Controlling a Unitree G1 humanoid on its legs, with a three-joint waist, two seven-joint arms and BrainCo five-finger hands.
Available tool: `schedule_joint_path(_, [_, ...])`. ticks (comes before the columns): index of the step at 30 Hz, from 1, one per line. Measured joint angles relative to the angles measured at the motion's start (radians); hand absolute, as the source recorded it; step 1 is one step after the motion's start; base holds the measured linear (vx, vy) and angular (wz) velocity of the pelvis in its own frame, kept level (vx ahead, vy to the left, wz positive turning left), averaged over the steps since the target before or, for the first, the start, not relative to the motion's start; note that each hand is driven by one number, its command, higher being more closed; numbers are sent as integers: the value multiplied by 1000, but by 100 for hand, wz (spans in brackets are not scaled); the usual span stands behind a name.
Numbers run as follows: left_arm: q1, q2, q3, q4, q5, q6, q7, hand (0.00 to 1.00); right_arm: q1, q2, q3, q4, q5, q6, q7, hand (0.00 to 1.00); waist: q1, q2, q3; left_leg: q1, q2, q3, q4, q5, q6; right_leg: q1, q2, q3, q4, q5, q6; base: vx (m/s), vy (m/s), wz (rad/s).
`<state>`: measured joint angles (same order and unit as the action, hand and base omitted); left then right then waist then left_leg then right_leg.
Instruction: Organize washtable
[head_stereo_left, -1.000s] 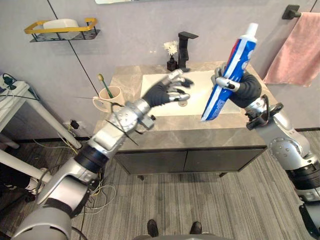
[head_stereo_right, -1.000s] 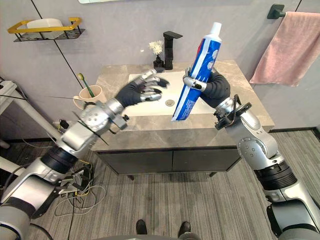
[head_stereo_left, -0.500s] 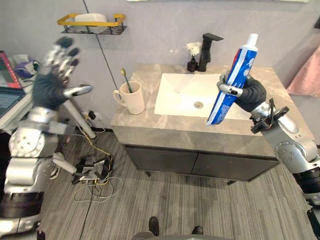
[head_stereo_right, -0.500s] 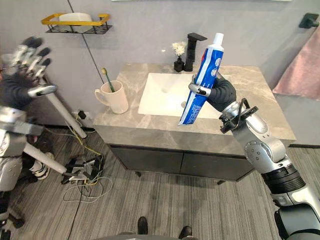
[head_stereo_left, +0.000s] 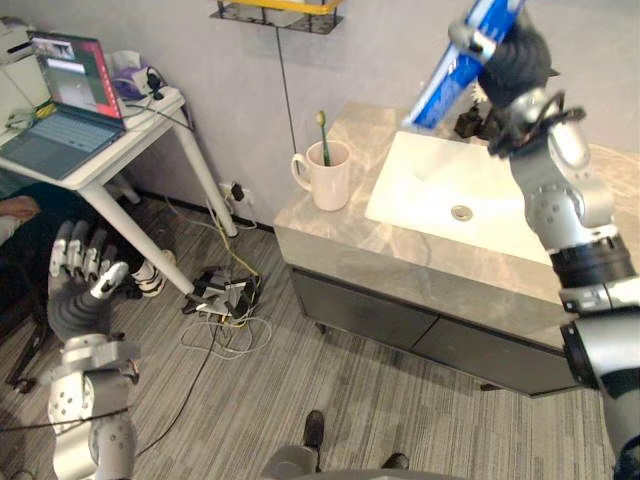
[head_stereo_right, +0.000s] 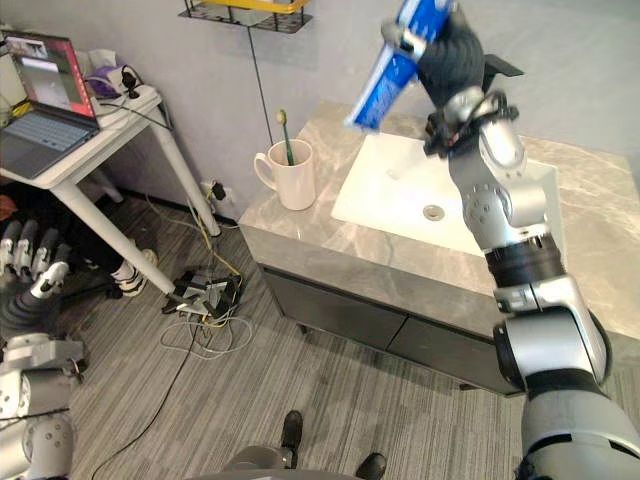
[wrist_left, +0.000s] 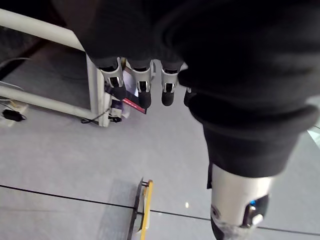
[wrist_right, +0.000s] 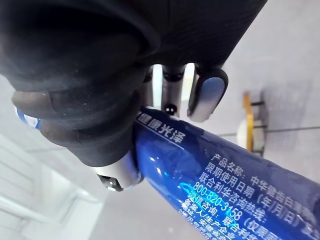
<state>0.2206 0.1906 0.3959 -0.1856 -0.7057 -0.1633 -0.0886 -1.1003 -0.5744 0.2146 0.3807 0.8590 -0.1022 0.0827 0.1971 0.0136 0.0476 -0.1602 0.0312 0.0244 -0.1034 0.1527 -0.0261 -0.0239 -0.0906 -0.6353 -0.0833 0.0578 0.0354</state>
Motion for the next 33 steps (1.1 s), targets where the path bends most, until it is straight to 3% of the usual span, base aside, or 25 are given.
schedule_joint_path(5, [-5,-64,-37,93,1,3,-1,0,-12,60,-2,-1,-78,-10,-24,100,1,-4,24,-7,-4,-31,0,1,-1,0,-3,-25,15,-16,6,29,5,16])
schedule_joint_path(10, [6,-155,-92,294,5,28,5,0,-16,87,-12,-1,-109,-31,-56,100,-1,-17,48,-16,-6,-44,0,1,-1,-1,-4,-44,15,-22,9,24,2,11])
schedule_joint_path(14, [49,-212,-122,375,12,50,5,0,-20,138,-14,-13,-238,-49,-91,100,-14,-23,69,-21,-13,-44,0,1,-1,-1,-11,-52,14,-24,13,27,17,6])
schedule_joint_path(25, [20,-180,-170,684,34,49,2,0,0,173,53,-19,-638,-48,-158,100,-14,-24,75,-63,-11,-51,5,0,-1,-37,-8,-59,14,-24,13,25,8,2])
schedule_joint_path(28, [15,-175,-170,761,59,49,3,0,1,175,82,-19,-706,-48,-168,100,-15,-24,75,-69,-9,-53,6,0,-1,-43,-6,-57,15,-25,12,0,0,0])
schedule_joint_path(33, [11,-166,-170,875,132,49,8,0,2,175,117,-11,-725,-48,-172,100,-16,-25,76,-72,-4,-55,6,0,-1,-54,-6,-52,31,-33,7,0,8,-2])
